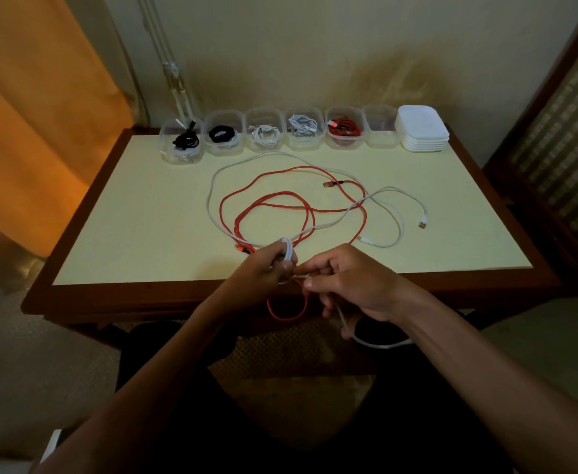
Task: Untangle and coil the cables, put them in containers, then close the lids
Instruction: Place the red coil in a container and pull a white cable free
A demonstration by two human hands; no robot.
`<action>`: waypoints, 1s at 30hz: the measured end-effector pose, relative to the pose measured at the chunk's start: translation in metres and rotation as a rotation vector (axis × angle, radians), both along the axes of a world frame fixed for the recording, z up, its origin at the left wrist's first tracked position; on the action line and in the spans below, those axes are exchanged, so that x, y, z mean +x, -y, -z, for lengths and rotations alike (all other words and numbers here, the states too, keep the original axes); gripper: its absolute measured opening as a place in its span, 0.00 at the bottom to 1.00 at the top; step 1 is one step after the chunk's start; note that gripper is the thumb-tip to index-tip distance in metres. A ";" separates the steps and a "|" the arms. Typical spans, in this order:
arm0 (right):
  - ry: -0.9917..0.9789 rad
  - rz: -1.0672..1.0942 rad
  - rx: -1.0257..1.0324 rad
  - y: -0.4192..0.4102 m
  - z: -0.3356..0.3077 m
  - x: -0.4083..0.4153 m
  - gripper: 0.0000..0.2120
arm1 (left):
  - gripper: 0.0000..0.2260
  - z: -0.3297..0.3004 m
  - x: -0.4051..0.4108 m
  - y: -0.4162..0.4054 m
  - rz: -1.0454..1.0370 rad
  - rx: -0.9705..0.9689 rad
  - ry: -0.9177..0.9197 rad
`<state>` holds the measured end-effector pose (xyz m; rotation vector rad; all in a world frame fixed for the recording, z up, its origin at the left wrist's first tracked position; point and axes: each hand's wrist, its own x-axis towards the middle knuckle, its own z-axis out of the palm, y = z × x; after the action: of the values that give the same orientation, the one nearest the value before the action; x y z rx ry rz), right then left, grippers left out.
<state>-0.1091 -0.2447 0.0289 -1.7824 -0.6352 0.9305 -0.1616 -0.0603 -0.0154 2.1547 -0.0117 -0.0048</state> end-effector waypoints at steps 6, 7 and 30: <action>0.158 0.141 0.049 0.001 0.005 0.009 0.09 | 0.11 0.004 -0.004 -0.001 0.058 -0.269 -0.099; 0.252 0.197 0.029 0.003 0.008 0.012 0.08 | 0.12 0.004 -0.005 -0.002 0.071 -0.354 -0.137; 0.351 0.440 -0.068 -0.010 0.056 -0.010 0.13 | 0.11 0.037 -0.025 0.038 -0.388 0.223 0.023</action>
<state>-0.1189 -0.2342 -0.0266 -2.0564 -0.3995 0.3469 -0.1864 -0.0987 -0.0522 2.3453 0.4108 0.2536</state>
